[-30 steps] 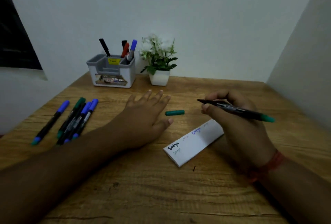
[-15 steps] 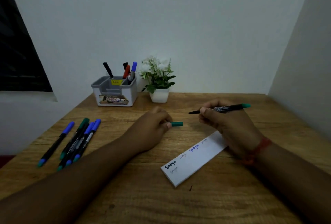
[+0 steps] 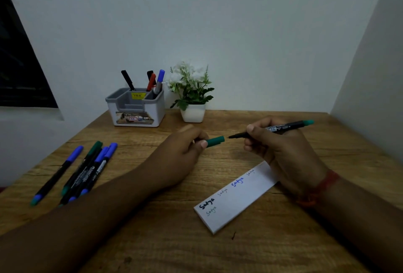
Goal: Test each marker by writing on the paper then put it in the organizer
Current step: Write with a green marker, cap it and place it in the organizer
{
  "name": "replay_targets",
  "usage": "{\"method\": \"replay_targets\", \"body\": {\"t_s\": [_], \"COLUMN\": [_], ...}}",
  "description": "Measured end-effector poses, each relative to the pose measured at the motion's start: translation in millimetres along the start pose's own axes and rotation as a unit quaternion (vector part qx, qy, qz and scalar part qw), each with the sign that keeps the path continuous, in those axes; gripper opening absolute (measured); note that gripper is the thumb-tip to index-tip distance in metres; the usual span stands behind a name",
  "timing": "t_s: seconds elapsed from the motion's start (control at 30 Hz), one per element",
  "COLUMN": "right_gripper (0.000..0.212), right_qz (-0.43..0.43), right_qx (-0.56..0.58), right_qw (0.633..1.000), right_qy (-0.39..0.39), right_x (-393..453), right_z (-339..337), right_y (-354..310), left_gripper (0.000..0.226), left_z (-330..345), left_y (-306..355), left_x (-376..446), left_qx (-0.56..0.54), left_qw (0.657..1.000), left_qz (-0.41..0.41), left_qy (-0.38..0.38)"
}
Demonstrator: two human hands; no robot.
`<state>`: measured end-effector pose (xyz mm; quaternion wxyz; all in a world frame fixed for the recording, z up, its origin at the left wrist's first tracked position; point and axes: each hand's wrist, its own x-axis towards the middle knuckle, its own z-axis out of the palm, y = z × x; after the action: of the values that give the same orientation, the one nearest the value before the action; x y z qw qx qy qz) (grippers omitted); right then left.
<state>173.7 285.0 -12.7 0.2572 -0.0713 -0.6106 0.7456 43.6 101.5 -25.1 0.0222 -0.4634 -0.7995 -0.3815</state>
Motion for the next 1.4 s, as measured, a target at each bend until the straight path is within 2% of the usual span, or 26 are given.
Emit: {"method": "replay_targets", "body": {"t_s": [0.43, 0.53, 0.73, 0.83, 0.93, 1.03, 1.1, 1.2, 1.3, 1.4], "right_gripper": [0.031, 0.031, 0.024, 0.023, 0.016, 0.017, 0.024, 0.027, 0.030, 0.021], "right_qz": [0.005, -0.012, -0.014, -0.011, -0.023, -0.035, -0.038, -0.011, 0.011, 0.012], "right_qx": [-0.054, -0.097, -0.031, -0.038, -0.060, -0.110, -0.153, -0.212, -0.238, -0.213], "right_qw": [0.997, 0.994, 0.997, 0.997, 0.996, 0.993, 0.987, 0.977, 0.971, 0.977], "right_qy": [-0.052, -0.057, -0.073, -0.072, -0.056, -0.034, -0.018, -0.011, -0.002, 0.003], "right_x": [-3, -7, -13, -16, -17, -16, -17, -20, -19, -13], "right_z": [7, 10, 18, 21, 22, 21, 20, 16, 19, 31], "right_y": [5, 8, 8, 9, 7, 3, 0, -2, -1, -1], "left_gripper": [0.011, 0.012, 0.013, 0.019, 0.015, 0.008, 0.036, 0.078, 0.089, 0.089], "left_z": [3, 4, 2, 0, -2, -8, -16, -35, -52, -64], "left_y": [11, 15, 23, 25, 23, 19, 7, -19, -42, -57], "left_x": [-6, -8, -13, -17, -12, -4, 0, 5, 9, 14], "left_qx": [0.012, -0.009, -0.026, -0.022, -0.033, 0.041, 0.171, 0.352, 0.397, 0.408], "left_qw": [0.999, 0.998, 0.999, 0.999, 0.998, 0.996, 0.982, 0.932, 0.910, 0.900], "left_qz": [0.044, 0.057, 0.039, 0.042, 0.038, 0.081, 0.078, -0.011, -0.073, -0.111], "left_qy": [-0.006, -0.007, 0.019, 0.017, 0.022, 0.003, -0.031, -0.087, -0.094, -0.102]}}
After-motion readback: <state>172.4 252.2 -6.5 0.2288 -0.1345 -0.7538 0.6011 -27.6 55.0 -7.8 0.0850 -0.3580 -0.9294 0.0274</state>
